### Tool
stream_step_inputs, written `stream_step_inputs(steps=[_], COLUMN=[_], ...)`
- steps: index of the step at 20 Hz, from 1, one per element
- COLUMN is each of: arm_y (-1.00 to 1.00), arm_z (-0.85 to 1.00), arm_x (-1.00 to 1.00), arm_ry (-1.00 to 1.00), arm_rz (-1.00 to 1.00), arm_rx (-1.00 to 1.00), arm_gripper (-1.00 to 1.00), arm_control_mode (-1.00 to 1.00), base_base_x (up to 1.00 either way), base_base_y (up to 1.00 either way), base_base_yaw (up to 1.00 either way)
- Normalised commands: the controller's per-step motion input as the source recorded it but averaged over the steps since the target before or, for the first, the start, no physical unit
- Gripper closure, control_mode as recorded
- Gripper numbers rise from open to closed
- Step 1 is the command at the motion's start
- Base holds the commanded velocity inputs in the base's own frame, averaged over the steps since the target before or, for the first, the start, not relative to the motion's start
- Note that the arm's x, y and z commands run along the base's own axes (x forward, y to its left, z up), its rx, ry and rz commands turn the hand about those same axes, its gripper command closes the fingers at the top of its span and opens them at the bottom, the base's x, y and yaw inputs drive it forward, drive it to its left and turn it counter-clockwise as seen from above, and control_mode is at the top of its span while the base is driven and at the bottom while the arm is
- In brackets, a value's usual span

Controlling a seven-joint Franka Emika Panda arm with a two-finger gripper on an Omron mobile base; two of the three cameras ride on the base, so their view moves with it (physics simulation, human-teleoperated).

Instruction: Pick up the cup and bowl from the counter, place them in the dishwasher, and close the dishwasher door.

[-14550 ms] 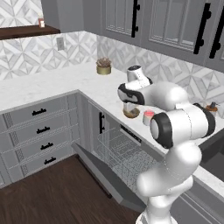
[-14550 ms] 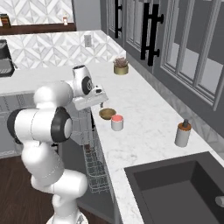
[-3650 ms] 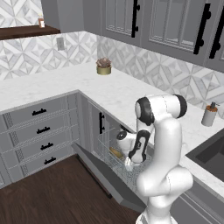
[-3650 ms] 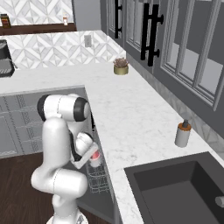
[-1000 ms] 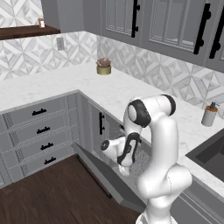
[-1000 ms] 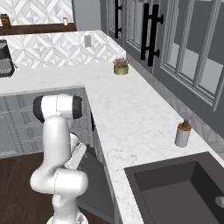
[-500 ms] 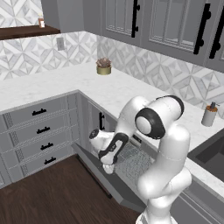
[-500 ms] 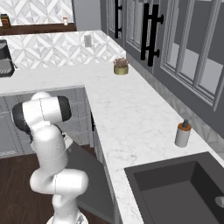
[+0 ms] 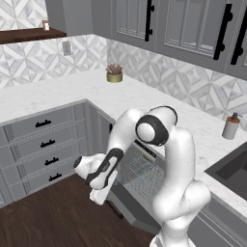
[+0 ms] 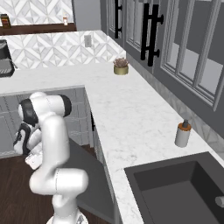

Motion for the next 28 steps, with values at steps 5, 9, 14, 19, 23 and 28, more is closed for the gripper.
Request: stream_step_inputs(steps=[5,9,14,19,23,28], arm_y=[1.0,0.77,-0.33,-0.59,-1.0,-1.0], arm_z=[-0.46,-0.72,-0.97,-0.9,-0.5,-0.16], arm_x=[0.0,0.41,0.69,0.64,0.62,0.93], arm_ry=[-0.15,-0.2,-0.07,-0.01,0.01,0.0], arm_rz=[-0.31,-0.28,-0.1,0.0,0.07,0.05], arm_rx=[-0.5,-0.6,-0.51,-0.37,-0.11,-0.07], arm_gripper=[-1.0,-1.0,-1.0,-1.0,-1.0,-1.0], arm_control_mode=[-1.0,-1.0,-1.0,-1.0,-1.0,-1.0], base_base_x=[0.0,0.0,0.0,0.0,0.0,0.0], base_base_y=[0.0,0.0,0.0,0.0,0.0,0.0], base_base_yaw=[0.0,0.0,0.0,0.0,0.0,0.0])
